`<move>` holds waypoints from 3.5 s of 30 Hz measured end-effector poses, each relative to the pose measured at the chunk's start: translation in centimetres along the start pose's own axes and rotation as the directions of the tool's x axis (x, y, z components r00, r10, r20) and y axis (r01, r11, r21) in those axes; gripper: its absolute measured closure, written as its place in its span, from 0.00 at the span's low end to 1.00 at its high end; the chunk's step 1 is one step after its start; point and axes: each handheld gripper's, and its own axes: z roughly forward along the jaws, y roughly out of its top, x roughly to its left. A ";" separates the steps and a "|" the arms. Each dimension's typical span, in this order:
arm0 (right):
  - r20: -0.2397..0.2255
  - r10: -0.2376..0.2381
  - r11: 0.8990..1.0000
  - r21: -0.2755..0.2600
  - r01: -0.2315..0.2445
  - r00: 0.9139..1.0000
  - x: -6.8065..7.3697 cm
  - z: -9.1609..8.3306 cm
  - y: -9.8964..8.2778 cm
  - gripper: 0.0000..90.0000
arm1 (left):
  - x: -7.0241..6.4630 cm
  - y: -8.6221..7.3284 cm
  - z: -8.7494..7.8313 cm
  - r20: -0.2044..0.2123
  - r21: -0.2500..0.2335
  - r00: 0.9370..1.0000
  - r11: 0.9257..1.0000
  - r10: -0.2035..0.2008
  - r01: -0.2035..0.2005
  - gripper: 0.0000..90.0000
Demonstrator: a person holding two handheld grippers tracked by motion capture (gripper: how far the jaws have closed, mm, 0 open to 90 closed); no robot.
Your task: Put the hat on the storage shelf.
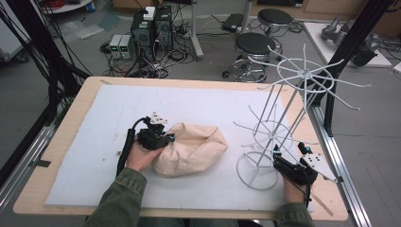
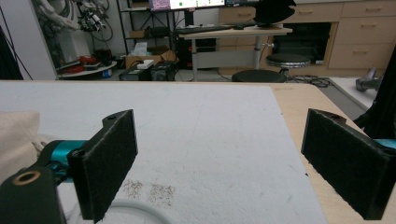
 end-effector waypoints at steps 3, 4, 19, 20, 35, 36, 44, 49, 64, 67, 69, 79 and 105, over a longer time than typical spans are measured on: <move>-0.001 0.002 1.000 -0.002 -0.002 1.000 0.0 0.0 0.0 0.11 | 0.1 0.1 -0.4 0.022 -0.019 1.000 1.000 -0.018 0.018 0.89; -0.001 0.002 1.000 -0.004 -0.002 1.000 0.0 0.1 0.0 0.11 | 0.2 0.1 -0.4 0.025 -0.023 1.000 1.000 -0.019 0.020 0.88; -0.001 0.001 1.000 -0.006 -0.001 1.000 0.1 0.0 0.0 0.11 | 1.2 0.0 -2.5 0.073 -0.183 0.993 0.978 -0.088 0.100 0.88; -0.002 -0.001 1.000 -0.008 0.001 1.000 0.1 0.0 0.0 0.11 | 1.3 0.0 -2.6 0.080 -0.193 0.992 0.975 -0.094 0.108 0.88; -0.002 -0.003 1.000 -0.011 0.003 1.000 0.1 0.0 0.0 0.11 | 2.4 -1.1 -6.6 0.189 -0.525 0.982 0.847 0.013 0.089 0.88; -0.002 -0.005 1.000 -0.009 0.005 1.000 0.1 0.0 0.0 0.11 | 2.3 -1.1 -6.9 0.202 -0.539 0.979 0.837 0.019 0.095 0.88; 0.001 -0.005 1.000 -0.013 0.005 1.000 0.1 -0.1 0.0 0.11 | 2.6 -0.8 -8.6 0.260 -0.628 0.965 0.762 0.013 0.159 0.88; 0.001 -0.001 1.000 -0.013 0.001 1.000 0.2 -0.1 0.1 0.11 | 2.5 -0.3 -9.9 0.314 -0.679 0.949 0.707 0.038 0.197 0.87; -0.001 -0.003 1.000 -0.010 0.003 1.000 0.1 0.1 0.0 0.11 | 2.2 2.1 -11.5 0.398 -0.755 0.911 0.604 0.109 0.257 0.88; -0.002 0.004 1.000 -0.006 -0.004 1.000 0.1 0.2 0.0 0.11 | 2.2 3.5 -12.1 0.402 -0.767 0.908 0.586 0.120 0.263 0.88; -0.001 0.003 1.000 -0.007 -0.003 1.000 0.1 0.2 0.0 0.11 | 2.0 4.5 -12.6 0.405 -0.775 0.905 0.573 0.130 0.264 0.88; -0.008 0.008 1.000 -0.008 -0.008 1.000 0.2 0.1 0.0 0.11 | 0.6 9.3 -15.1 0.381 -0.818 0.902 0.528 0.200 0.228 0.87; -0.013 0.012 1.000 -0.003 -0.012 1.000 0.2 0.0 0.0 0.11 | -3.3 20.4 -18.0 0.377 -0.881 0.882 0.403 0.284 0.247 0.87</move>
